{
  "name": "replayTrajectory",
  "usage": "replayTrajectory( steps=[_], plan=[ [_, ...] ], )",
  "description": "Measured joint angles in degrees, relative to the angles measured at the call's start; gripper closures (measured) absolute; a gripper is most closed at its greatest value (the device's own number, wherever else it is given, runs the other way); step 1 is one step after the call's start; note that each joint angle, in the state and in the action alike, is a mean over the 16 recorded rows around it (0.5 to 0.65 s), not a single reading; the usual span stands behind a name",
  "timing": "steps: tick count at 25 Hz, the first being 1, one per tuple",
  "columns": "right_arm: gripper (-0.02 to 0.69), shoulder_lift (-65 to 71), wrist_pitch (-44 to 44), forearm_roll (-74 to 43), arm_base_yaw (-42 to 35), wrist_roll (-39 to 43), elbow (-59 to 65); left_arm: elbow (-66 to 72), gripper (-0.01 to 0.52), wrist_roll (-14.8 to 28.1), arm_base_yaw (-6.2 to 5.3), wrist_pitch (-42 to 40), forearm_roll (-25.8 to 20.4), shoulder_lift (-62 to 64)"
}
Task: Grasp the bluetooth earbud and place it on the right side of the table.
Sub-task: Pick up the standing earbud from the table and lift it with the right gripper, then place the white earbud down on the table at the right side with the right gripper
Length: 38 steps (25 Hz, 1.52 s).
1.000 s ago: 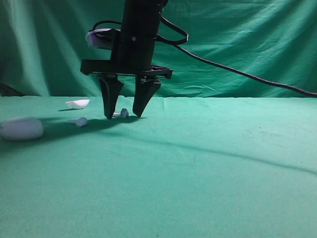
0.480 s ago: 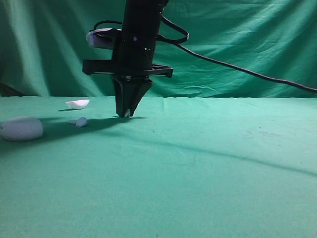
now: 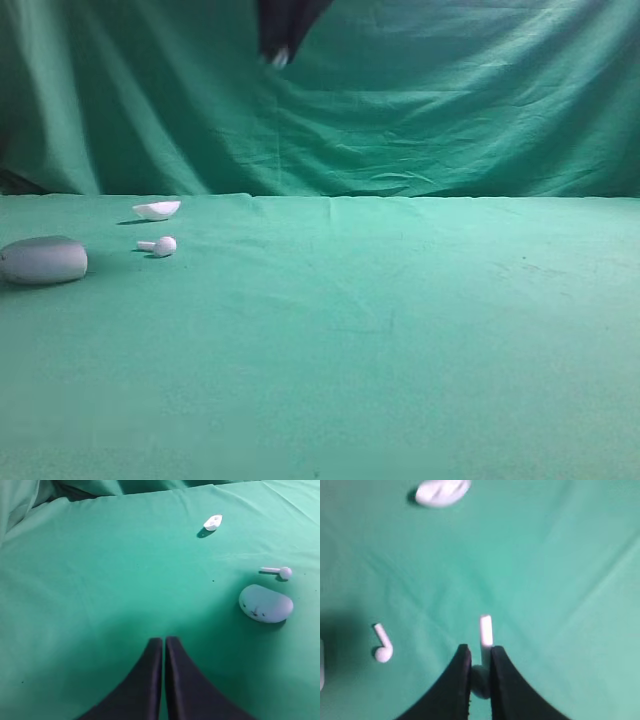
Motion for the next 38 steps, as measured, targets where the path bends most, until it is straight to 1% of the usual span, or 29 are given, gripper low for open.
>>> replayTrajectory(
  steps=[3, 6, 9, 12, 19, 24, 27, 30, 38],
  plan=[
    [0.572, -6.1, 0.5, -1.3, -2.2, 1.0, 2.6, 0.0, 0.514, 0.0, 0.0, 0.0, 0.0, 0.0],
    [0.572, -13.0, 0.6, -2.8, -5.5, 2.1, 8.0, 0.0, 0.514, 0.0, 0.0, 0.0, 0.0, 0.0],
    [0.572, -20.3, -0.3, -4.0, -9.5, 3.3, 16.7, 0.0, 0.514, 0.0, 0.0, 0.0, 0.0, 0.0],
    [0.572, -27.5, -2.7, -4.6, -13.8, 4.5, 28.2, 0.0, 0.514, 0.0, 0.0, 0.0, 0.0, 0.0],
    [0.572, -39.3, -15.0, -4.6, -22.2, 6.7, 58.1, 0.0, 0.514, 0.0, 0.0, 0.0, 0.0, 0.0],
    [0.572, -40.4, -25.7, -4.1, -24.6, 7.7, 72.0, 0.0, 0.514, 0.0, 0.0, 0.0, 0.0, 0.0],
    [0.572, -38.3, -30.7, -3.8, -25.0, 7.9, 75.7, 0.0, 0.514, 0.0, 0.0, 0.0, 0.0, 0.0],
    [0.572, -35.0, -34.3, -3.5, -25.0, 7.7, 76.5, 0.0, 0.514, 0.0, 0.0, 0.0, 0.0, 0.0],
    [0.572, -27.9, -38.7, -3.4, -24.9, 6.4, 73.9, 0.0, 0.514, 0.0, 0.0, 0.0, 0.0, 0.0]
  ],
)
